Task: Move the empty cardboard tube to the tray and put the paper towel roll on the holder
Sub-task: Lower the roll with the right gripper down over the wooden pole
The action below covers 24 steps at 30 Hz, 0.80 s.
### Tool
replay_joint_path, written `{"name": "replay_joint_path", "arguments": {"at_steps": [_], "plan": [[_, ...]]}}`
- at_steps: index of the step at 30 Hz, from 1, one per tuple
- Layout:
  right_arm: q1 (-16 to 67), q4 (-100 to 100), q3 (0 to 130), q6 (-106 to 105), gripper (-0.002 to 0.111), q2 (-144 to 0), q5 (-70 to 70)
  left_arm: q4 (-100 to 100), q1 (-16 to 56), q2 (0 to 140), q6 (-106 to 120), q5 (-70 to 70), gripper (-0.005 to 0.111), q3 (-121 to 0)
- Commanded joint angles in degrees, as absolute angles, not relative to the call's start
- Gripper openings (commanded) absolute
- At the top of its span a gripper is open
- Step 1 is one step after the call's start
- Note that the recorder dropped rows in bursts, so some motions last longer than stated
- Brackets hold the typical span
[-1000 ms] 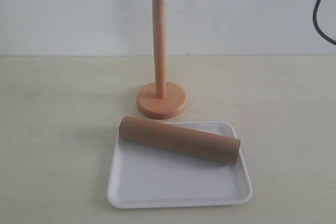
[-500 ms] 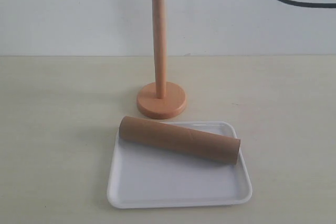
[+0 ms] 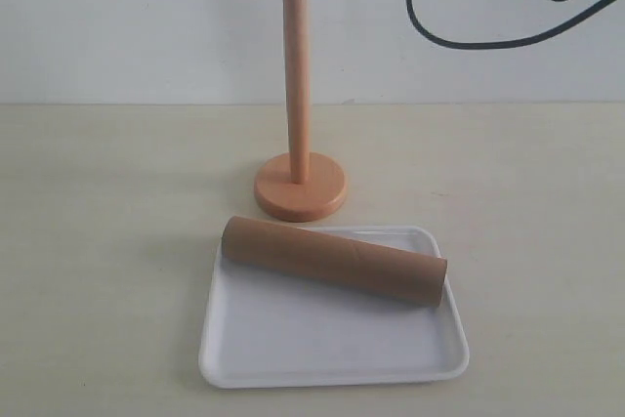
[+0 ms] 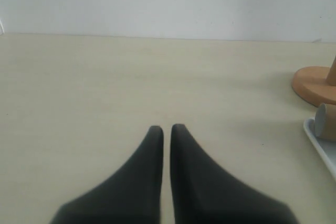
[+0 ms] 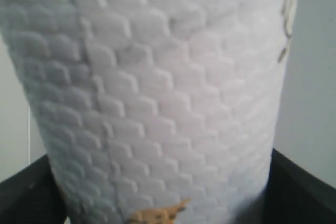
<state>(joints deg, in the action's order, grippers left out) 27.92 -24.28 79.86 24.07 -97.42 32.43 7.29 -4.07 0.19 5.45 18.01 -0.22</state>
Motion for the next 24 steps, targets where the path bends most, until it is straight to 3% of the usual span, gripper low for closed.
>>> {"name": "replay_joint_path", "arguments": {"at_steps": [1, 24], "plan": [[27.99, -23.51, 80.77, 23.56, 0.001, -97.88, 32.4, 7.73, -3.71, 0.0, 5.61, 17.87, 0.005, 0.0], [28.67, -23.63, 80.64, 25.37, 0.001, -107.96, 30.57, 7.73, -3.71, 0.0, 5.61, 17.87, 0.005, 0.0]]}}
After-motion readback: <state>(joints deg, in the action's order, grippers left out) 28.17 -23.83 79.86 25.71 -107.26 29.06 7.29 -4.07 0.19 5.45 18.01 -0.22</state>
